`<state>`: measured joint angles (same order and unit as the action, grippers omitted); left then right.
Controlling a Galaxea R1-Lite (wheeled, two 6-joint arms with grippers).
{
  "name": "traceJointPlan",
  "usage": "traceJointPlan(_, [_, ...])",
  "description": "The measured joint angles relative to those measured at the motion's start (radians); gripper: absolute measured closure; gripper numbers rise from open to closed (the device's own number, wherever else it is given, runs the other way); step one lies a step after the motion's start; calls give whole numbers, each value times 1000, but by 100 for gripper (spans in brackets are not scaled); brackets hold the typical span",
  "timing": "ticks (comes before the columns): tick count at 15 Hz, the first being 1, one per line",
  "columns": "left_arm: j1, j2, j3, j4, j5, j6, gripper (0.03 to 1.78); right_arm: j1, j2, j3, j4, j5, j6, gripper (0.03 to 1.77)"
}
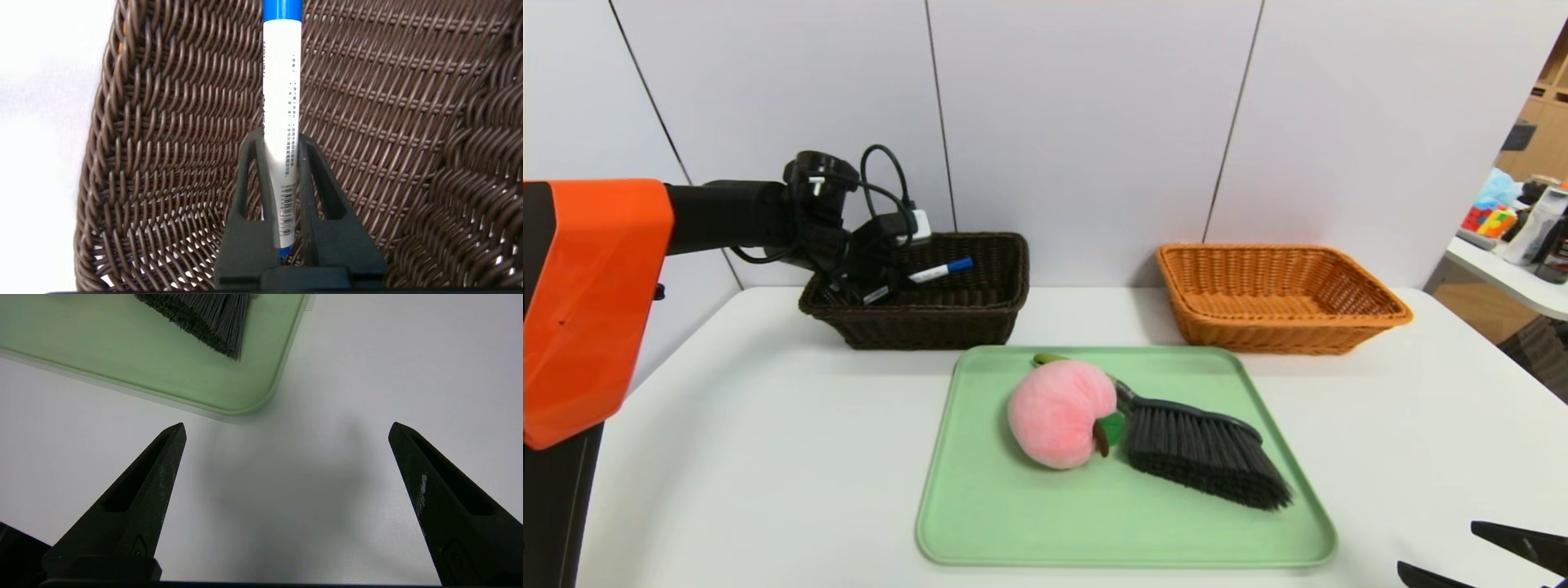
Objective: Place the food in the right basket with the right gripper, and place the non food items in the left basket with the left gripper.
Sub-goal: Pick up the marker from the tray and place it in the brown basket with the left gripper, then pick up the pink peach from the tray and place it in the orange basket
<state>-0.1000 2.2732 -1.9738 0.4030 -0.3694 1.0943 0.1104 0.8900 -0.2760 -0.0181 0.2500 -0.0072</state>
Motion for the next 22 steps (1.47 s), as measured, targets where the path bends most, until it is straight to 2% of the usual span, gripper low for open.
traceJointPlan(3, [-2,2,-1,0,1,-7,105,0,0,-1,-1,0,0,9])
traceJointPlan(6, [-3,3,-2,-44,2,-67,75,0,1,-2,-6,0,0,9])
traceJointPlan(8, [-11,3,-6,-105,8,-161,60,0,1,-4,-8,1,0,9])
traceJointPlan(10, [-26,-3,-14,-173,41,-292,49,0,1,-4,-9,0,0,9])
traceJointPlan(12, [-29,-20,-16,-182,51,-394,40,0,0,-4,-12,1,0,9])
traceJointPlan(16, [-24,-87,-12,-108,52,-567,28,1,-4,-4,-14,0,0,9])
traceJointPlan(22, [-23,-219,2,188,51,-757,19,2,-17,-7,-14,1,0,9])
